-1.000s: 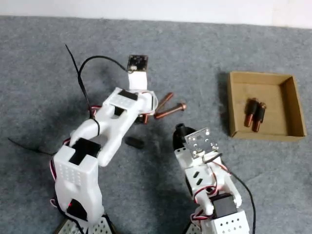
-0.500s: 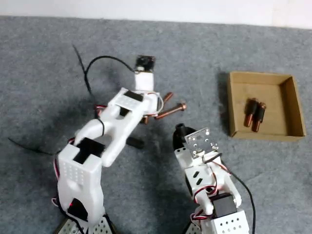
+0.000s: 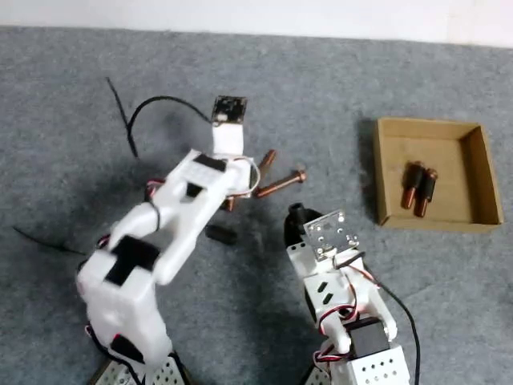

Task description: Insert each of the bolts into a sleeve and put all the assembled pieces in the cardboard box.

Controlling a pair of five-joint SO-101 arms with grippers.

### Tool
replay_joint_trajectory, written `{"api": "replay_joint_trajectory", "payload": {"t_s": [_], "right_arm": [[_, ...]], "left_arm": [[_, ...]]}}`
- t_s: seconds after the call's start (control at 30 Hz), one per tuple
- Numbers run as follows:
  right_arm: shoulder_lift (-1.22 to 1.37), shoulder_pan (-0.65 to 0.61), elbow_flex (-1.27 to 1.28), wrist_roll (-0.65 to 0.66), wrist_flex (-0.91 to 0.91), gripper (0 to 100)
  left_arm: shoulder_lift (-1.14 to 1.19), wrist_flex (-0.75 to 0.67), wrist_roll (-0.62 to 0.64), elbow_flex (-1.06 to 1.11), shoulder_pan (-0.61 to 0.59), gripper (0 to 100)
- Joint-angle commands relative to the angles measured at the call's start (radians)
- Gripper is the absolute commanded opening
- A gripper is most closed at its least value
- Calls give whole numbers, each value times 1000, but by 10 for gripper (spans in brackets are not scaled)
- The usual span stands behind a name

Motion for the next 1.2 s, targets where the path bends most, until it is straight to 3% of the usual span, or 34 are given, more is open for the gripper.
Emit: {"api": "replay_joint_trajectory", "payload": {"t_s": [0.0, 0.2, 0.33, 0.63, 0.93, 1.17], "right_arm": [[-19, -16, 54, 0, -65, 5], [-12, -88, 153, 2, -131, 5], [-15, -96, 153, 2, -134, 5], [-12, -159, 153, 89, -130, 5], [-12, -159, 153, 100, -130, 5], [-15, -160, 153, 100, -128, 5]], "left_arm": [[-321, -245, -2, 286, 16, 4], [-740, -700, -2, 751, 16, 4], [-974, -832, 3, 920, 18, 4], [-1474, -835, 327, 1125, 24, 4], [-1880, -832, 333, 1342, 191, 4], [-2028, -626, 333, 1337, 242, 4]]}}
